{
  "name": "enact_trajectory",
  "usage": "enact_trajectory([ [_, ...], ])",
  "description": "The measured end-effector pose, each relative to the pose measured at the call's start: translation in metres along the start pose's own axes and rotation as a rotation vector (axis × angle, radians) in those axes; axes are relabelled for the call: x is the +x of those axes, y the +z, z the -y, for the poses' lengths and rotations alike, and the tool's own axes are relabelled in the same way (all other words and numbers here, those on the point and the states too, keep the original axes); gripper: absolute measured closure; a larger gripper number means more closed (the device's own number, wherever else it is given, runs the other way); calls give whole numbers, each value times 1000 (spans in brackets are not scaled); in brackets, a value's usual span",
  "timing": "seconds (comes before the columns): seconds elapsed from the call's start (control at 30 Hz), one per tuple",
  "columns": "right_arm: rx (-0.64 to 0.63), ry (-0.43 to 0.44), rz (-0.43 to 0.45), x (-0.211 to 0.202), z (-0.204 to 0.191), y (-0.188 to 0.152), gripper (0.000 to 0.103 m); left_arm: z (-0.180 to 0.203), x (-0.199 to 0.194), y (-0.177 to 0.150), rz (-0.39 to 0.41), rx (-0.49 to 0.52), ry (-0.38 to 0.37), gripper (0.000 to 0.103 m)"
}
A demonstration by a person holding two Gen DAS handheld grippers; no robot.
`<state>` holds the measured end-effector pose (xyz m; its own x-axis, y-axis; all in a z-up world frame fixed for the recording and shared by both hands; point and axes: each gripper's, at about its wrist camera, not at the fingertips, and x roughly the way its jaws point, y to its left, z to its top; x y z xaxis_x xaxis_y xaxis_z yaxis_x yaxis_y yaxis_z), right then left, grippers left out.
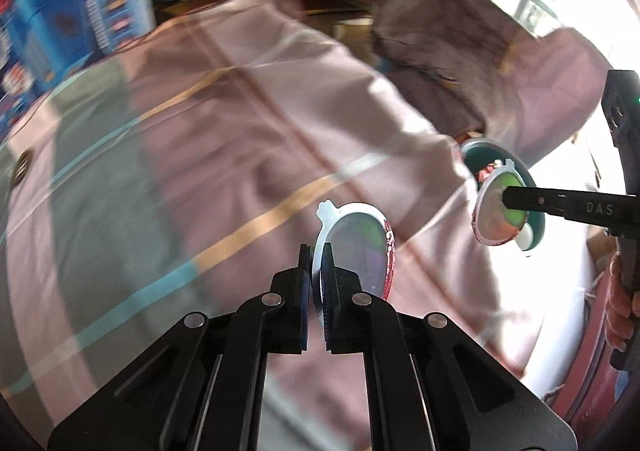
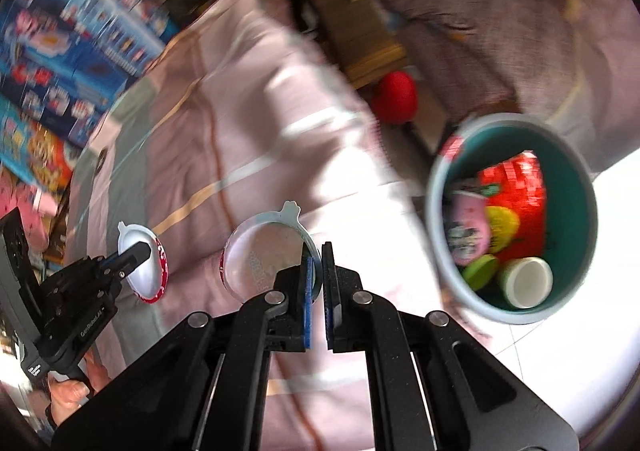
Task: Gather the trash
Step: 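Carry both clear lids over the teal bucket and open both tools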
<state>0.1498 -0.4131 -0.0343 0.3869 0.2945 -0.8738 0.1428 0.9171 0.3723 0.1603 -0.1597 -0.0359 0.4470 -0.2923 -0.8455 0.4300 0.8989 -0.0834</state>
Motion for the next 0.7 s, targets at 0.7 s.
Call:
enact_trajectory([
  [0.7, 275, -93, 85, -42, 184, 22, 98, 201, 95, 59, -115, 294, -173, 97],
])
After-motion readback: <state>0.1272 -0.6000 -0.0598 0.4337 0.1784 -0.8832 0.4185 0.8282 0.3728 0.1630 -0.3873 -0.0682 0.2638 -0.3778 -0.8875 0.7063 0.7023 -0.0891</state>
